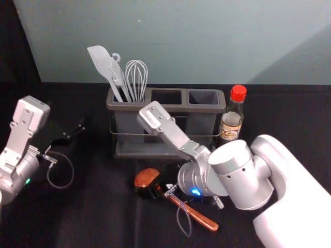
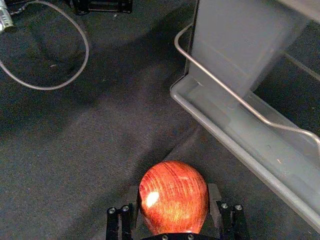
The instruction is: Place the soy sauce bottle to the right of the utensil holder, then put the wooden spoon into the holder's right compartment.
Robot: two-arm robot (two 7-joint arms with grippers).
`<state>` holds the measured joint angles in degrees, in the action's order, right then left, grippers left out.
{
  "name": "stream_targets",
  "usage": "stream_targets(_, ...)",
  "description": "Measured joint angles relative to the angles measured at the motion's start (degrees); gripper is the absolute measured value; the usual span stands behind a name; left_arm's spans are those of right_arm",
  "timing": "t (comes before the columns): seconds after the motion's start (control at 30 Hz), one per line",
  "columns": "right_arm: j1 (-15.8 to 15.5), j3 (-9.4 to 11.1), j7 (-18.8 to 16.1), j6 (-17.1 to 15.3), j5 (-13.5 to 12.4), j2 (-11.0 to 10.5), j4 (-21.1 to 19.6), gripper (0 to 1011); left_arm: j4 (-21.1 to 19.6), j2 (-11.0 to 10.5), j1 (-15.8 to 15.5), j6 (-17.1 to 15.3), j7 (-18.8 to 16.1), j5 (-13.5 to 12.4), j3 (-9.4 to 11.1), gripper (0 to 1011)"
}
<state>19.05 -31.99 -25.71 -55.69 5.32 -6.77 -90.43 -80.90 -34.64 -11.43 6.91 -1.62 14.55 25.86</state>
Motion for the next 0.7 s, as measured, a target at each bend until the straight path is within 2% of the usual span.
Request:
stream_targets(0.17, -1.0, 0.8, -0.3, -0.2, 0.4, -0.5, -1.9, 837, 0.0, 0.0, 0.0, 0.0, 0.0, 0.0, 0.0, 1000)
stream_targets(0.3, -2.9, 2.2, -0.6, 0.3, 0.4, -1.1, -4.9, 837, 0.0, 0.0, 0.0, 0.0, 0.0, 0.0, 0.0, 1000)
stream_targets(0.43, -5.8, 4.2, -0.8, 2.6, -0.1, -1.7, -8.4, 837, 0.0, 0.0, 0.0, 0.0, 0.0, 0.0, 0.0, 1000)
stream_targets(0.53, -9.3, 6.6, -0.7, 6.2, -0.8, -2.3, -12.4, 837, 0.0, 0.0, 0.0, 0.0, 0.0, 0.0, 0.0, 1000)
stream_targets(0.7, -13.9, 9.5, 1.5, 10.9, -1.4, -2.6, -17.7, 837, 0.0, 0.0, 0.0, 0.0, 0.0, 0.0, 0.0, 1000)
